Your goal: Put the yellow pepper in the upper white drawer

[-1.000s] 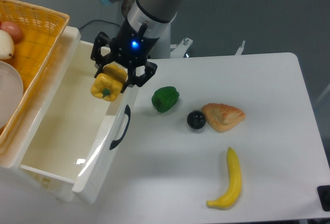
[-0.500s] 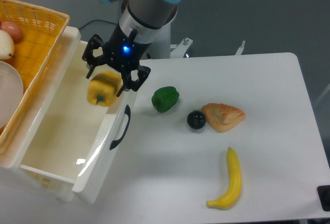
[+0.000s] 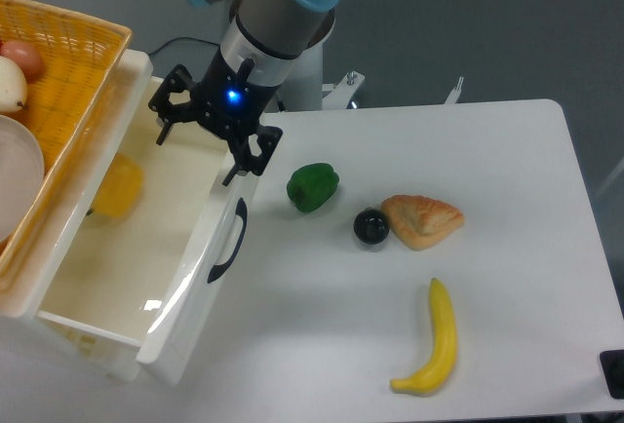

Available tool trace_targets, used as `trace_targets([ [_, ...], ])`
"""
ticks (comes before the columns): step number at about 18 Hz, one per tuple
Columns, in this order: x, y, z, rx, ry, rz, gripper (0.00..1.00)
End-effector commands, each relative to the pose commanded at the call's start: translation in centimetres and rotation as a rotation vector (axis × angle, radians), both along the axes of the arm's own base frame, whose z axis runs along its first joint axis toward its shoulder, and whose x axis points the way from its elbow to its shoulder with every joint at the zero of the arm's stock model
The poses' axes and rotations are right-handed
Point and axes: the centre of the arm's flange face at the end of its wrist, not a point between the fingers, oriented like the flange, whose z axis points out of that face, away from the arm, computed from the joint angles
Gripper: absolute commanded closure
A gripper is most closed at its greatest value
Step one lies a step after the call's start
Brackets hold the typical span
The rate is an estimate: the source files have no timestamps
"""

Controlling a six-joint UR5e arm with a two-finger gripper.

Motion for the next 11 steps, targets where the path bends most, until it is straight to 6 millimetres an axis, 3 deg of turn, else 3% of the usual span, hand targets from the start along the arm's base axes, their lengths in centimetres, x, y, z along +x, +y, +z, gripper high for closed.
trace_targets([
  [5, -3.5, -1.1, -0.8, 0.017, 0.079, -0.027, 0.00],
  [11, -5.6, -1.0, -2.3, 0.002, 0.118, -0.044, 0.00],
])
